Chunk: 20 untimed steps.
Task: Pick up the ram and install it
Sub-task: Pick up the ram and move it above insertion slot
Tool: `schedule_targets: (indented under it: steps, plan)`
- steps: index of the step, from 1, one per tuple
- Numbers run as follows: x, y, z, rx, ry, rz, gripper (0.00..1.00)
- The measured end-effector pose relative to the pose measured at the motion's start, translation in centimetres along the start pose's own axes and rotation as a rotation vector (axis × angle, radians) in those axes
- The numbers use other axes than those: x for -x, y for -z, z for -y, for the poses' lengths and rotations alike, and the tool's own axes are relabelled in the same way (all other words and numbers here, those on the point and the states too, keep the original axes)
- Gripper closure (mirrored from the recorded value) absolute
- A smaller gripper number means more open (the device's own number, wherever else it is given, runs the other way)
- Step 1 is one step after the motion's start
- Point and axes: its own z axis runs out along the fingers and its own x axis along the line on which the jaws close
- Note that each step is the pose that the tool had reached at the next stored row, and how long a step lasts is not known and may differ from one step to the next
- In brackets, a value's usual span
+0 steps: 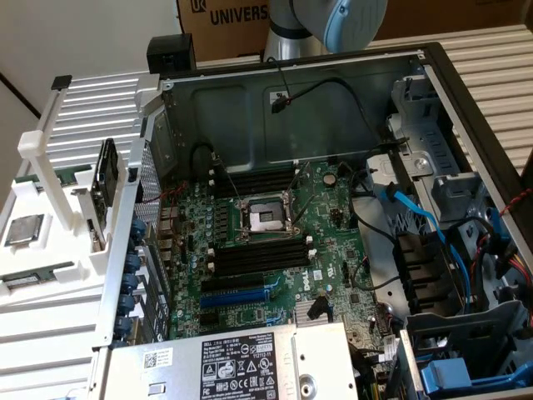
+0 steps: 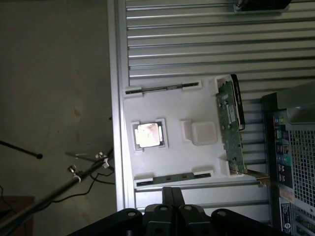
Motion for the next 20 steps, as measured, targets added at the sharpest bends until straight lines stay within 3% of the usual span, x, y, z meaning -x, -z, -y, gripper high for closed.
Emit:
schedule_targets:
  steps: [5, 6, 8, 14, 16, 20]
  plan:
    - [-0.03, 0.00, -0.01, 0.0000, 0.021, -0.0010, 0.90]
    - [-0.03, 0.00, -0.01, 0.0011, 0.095, -0.0045, 0.90]
    - [-0.04, -0.01, -0.01, 0.0018, 0.150, -0.0070, 0.90]
    - [-0.03, -0.01, -0.01, 0.0033, 0.258, -0.0123, 0.90]
    - [-0.03, -0.01, -0.01, 0.0046, 0.349, -0.0166, 0.90]
    - [-0.03, -0.01, -0.01, 0.0056, 0.423, -0.0200, 0.90]
